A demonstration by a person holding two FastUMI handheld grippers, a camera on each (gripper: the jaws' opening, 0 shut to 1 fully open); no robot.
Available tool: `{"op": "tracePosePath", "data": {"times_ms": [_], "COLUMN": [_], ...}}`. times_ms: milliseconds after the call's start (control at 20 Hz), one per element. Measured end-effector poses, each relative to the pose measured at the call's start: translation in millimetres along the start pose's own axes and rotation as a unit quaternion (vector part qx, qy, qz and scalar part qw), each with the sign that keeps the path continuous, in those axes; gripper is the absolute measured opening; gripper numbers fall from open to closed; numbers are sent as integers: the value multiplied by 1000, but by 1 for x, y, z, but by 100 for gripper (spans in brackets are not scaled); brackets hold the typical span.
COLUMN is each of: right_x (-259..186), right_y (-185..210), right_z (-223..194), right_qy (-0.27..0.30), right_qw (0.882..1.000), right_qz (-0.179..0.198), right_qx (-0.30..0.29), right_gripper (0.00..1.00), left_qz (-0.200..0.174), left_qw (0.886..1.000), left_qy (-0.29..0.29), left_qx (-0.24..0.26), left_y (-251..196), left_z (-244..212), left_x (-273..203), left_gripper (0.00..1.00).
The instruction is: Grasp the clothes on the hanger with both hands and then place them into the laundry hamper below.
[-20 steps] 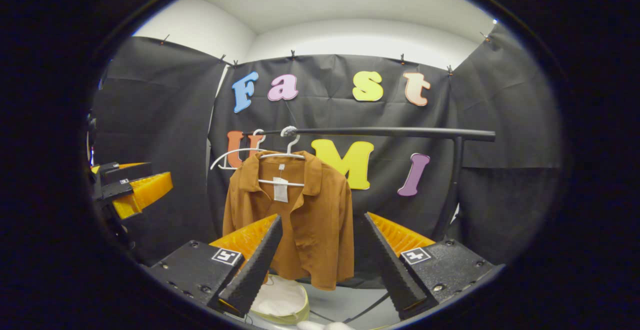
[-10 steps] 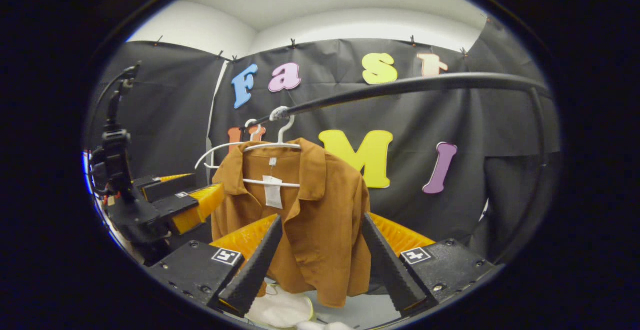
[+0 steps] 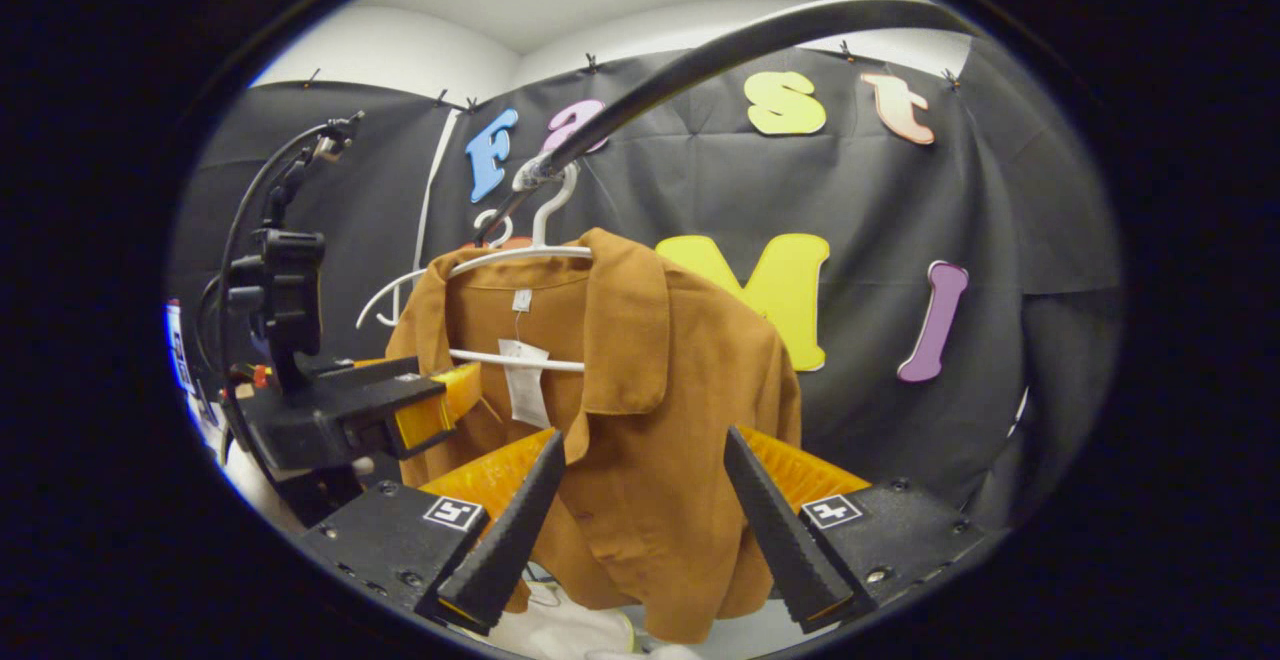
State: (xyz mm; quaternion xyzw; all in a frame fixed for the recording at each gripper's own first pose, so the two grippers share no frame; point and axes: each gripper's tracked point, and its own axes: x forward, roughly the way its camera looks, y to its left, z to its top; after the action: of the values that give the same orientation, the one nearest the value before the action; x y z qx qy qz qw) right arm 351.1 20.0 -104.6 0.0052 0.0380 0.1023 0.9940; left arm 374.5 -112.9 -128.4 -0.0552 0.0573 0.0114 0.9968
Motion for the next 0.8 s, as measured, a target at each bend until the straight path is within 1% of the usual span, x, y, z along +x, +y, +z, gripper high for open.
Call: {"op": "tracePosePath", "data": {"times_ms": [100, 200, 300, 450, 500, 550, 600, 700, 750, 800], "right_x": [19, 33, 45, 61, 66, 71, 73, 78, 81, 83], "right_y": [11, 18, 15, 6, 7, 5, 5, 10, 8, 5], "right_z": [-6, -8, -11, -15, -17, -19, -18, -15, -16, -16], "right_qy": [14, 18, 19, 25, 30, 34, 34, 25, 24, 24], "right_qw": [1000, 1000, 1000, 999, 998, 998, 998, 999, 998, 998], "right_qz": [10, 13, -1, -30, -30, -32, -29, -16, -12, -6], "right_qx": [9, 15, 17, 32, 39, 43, 43, 44, 48, 58], "right_gripper": [100, 100, 97, 92, 90, 85, 83, 71, 61, 52], "left_qz": [12, 21, 25, 45, 51, 55, 54, 60, 70, 75], "left_qw": [1000, 1000, 999, 999, 999, 998, 998, 998, 997, 997], "left_qy": [13, 11, 12, 8, 10, 11, 13, 20, 22, 26], "left_qx": [2, -7, -17, -18, -17, -12, -6, 6, 10, 9], "left_y": [5, 7, 8, 19, 21, 25, 26, 37, 44, 48], "left_z": [-9, -9, -9, -6, -7, -7, -8, -11, -12, -13], "left_x": [8, 13, 16, 15, 20, 21, 22, 21, 19, 19], "left_gripper": [96, 96, 96, 95, 85, 75, 64, 44, 34, 20]}}
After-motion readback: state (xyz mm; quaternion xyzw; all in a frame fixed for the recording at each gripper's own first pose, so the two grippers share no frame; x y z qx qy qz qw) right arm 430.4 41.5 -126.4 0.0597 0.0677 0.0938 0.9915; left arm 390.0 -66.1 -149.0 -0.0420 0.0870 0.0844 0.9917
